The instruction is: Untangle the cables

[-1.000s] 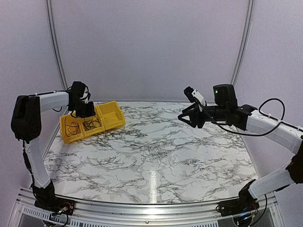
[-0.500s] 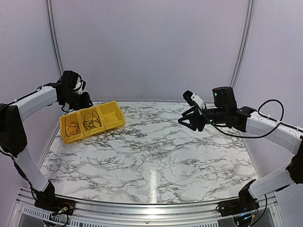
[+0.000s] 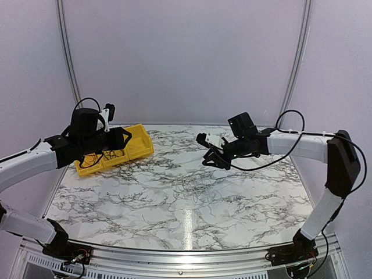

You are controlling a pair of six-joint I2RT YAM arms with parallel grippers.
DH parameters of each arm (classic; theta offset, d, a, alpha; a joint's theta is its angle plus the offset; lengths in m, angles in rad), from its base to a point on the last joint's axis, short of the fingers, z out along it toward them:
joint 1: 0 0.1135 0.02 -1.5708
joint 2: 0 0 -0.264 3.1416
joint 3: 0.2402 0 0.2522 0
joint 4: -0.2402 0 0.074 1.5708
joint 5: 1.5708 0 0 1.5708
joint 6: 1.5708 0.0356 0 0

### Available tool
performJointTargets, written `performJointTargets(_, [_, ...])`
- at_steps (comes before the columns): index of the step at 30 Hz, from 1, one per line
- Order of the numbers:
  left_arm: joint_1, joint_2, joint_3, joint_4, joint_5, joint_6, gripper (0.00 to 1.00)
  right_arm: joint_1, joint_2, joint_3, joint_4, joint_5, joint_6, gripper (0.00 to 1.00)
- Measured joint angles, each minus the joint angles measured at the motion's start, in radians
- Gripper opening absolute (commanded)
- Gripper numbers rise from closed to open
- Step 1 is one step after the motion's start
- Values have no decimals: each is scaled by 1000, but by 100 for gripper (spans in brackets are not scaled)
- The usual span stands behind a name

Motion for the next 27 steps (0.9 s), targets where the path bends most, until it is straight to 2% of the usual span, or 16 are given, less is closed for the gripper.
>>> performJointTargets(3, [-18,-28,-78,35,-26,-68,53,21,125,100,-7,-2,-35,39])
performJointTargets(5, [-33,-45,-113,47,-40,-108,57,31,198,167,-17,-3,-71,52])
performJointTargets(6, [-40,-55,-124,52,-50,-113,63,36,231,196,-21,-4,-89,54])
performJointTargets(7, [-47,-66,-132,54,-64,-119,74,40,257,221,-29,-6,-108,55])
performJointTargets(8, [-55,-79,-139,55,-78,-120,93,43,283,245,-35,-11,-132,55])
performJointTargets(9, [-61,-91,-140,51,-96,-122,98,46,309,267,-40,-14,-161,55])
performJointTargets(15, [-70,-147,-117,-2,-184,-40,99,50,450,395,-69,-11,-261,54])
performJointTargets(20, [-70,-172,-104,-60,-225,32,99,58,504,437,-126,-24,-352,53])
performJointTargets(27, [-71,-252,-149,-45,-391,-61,99,80,524,457,-222,-88,-428,51])
